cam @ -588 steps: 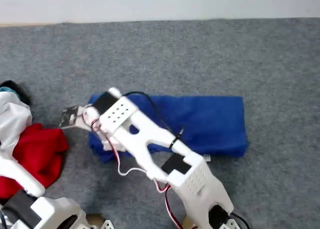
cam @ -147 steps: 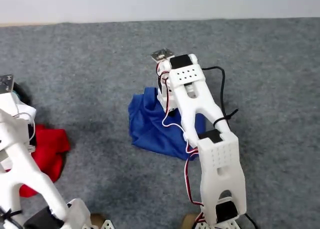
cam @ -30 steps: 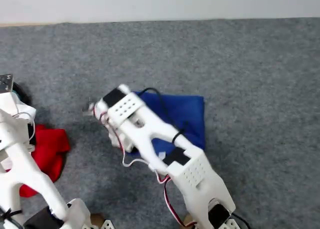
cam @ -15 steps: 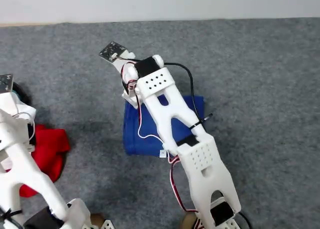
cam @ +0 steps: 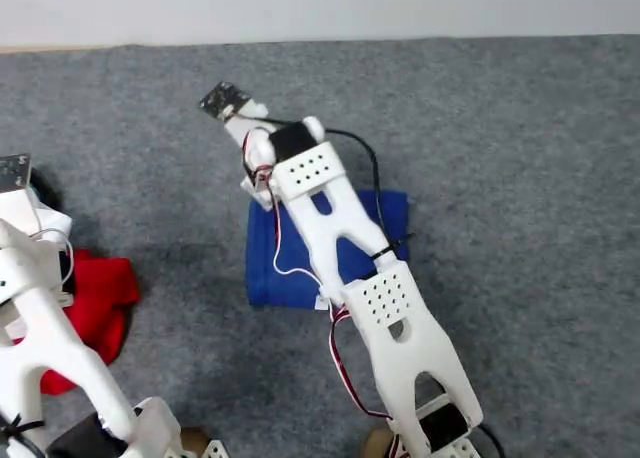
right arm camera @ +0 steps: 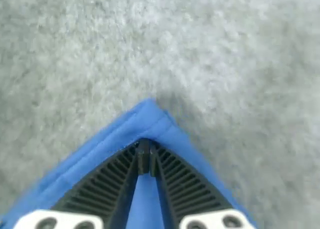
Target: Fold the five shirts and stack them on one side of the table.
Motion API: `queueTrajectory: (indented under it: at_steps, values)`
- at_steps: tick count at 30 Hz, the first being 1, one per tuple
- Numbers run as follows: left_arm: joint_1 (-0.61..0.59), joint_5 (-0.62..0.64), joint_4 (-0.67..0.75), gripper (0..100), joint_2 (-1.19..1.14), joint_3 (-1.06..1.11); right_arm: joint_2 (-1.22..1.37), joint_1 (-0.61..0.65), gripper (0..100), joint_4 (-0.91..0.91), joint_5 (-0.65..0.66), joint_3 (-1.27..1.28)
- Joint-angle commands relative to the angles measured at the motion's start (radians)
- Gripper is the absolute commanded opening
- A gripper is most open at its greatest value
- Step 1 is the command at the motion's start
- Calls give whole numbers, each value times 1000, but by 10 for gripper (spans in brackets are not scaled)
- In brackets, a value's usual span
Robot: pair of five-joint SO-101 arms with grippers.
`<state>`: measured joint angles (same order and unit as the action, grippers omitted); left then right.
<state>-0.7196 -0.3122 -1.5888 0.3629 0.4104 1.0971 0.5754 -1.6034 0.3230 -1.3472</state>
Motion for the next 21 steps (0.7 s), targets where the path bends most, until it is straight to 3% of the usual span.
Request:
queueTrajectory:
  at_steps: [1, 5, 9, 14, 21]
  values:
    - [3, 5, 14, 6, 32, -10, -48, -38, 9, -156, 8, -195]
    - [3, 5, 28, 6, 32, -10, -82, -101, 9, -197, 5, -261]
    - [5, 5, 40, 6, 32, -10, -202, -134, 9, -199, 3, -141]
    - [5, 5, 41, 6, 32, -10, -456, -131, 9, -196, -58, 196]
    - [5, 5, 43, 6, 32, -10, -895, -139, 9, -196, -130, 856]
